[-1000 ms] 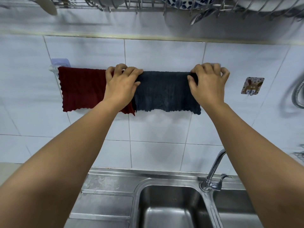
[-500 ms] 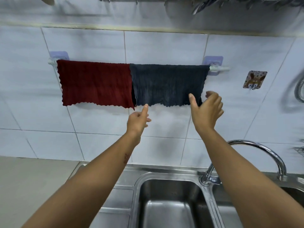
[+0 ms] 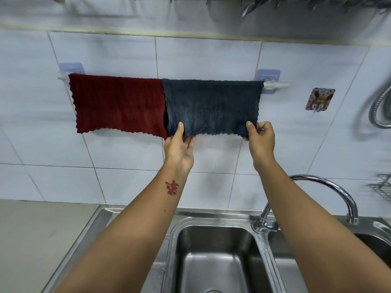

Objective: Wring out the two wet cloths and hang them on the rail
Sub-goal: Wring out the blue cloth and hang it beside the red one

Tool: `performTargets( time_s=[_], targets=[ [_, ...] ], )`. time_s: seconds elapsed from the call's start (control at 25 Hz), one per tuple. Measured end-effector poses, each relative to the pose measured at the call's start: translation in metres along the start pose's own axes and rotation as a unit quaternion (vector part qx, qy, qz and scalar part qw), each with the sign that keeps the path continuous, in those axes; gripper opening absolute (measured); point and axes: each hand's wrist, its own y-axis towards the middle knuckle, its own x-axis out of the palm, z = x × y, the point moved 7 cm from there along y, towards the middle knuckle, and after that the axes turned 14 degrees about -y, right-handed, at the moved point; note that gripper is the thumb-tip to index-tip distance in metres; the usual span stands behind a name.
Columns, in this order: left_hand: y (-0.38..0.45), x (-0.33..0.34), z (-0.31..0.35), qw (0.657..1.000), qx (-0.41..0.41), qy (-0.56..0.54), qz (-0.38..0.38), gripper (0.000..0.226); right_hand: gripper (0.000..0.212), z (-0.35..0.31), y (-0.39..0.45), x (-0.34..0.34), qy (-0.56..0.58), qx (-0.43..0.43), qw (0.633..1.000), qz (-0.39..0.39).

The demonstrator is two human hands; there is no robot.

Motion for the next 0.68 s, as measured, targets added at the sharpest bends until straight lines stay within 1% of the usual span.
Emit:
performTargets(
  time_s=[0.12, 0.24, 0.32, 0.4, 0.48, 0.56, 0.64, 0.68],
  targets=[
    [-0.020, 0.002, 0.003, 1.000, -0.007, -0.024, 0.005, 0.019, 0.025, -0.005, -0.011, -0.009, 0.018, 0.007, 1.000, 0.003],
    [-0.036, 0.003, 0.010, 1.000, 0.001, 0.004, 0.015, 0.018, 0.022, -0.011, -0.020, -0.018, 0.033, 0.015, 0.999, 0.003],
    [-0.044, 0.007, 0.020, 0.999, 0.037, 0.035, 0.012, 0.020, 0.019, -0.014, -0.024, -0.025, 0.034, 0.022, 0.999, 0.004],
    [-0.050, 0.011, 0.033, 0.992, 0.094, 0.081, 0.009, 0.014, 0.018, -0.017, -0.026, -0.032, 0.030, 0.025, 0.999, 0.006],
    [-0.054, 0.013, 0.043, 0.986, 0.134, 0.097, 0.014, 0.008, 0.018, -0.022, -0.027, -0.040, 0.026, 0.022, 0.999, 0.008],
    [-0.054, 0.010, 0.049, 0.987, 0.142, 0.075, 0.027, 0.013, 0.014, -0.024, -0.027, -0.045, 0.019, 0.022, 1.000, 0.004],
    [-0.052, 0.008, 0.050, 0.991, 0.121, 0.053, 0.029, 0.026, 0.007, -0.024, -0.025, -0.047, 0.006, 0.026, 1.000, -0.002],
    [-0.052, 0.007, 0.049, 0.993, 0.106, 0.052, 0.025, 0.033, 0.007, -0.023, -0.025, -0.048, 0.000, 0.028, 1.000, -0.006]
  ],
)
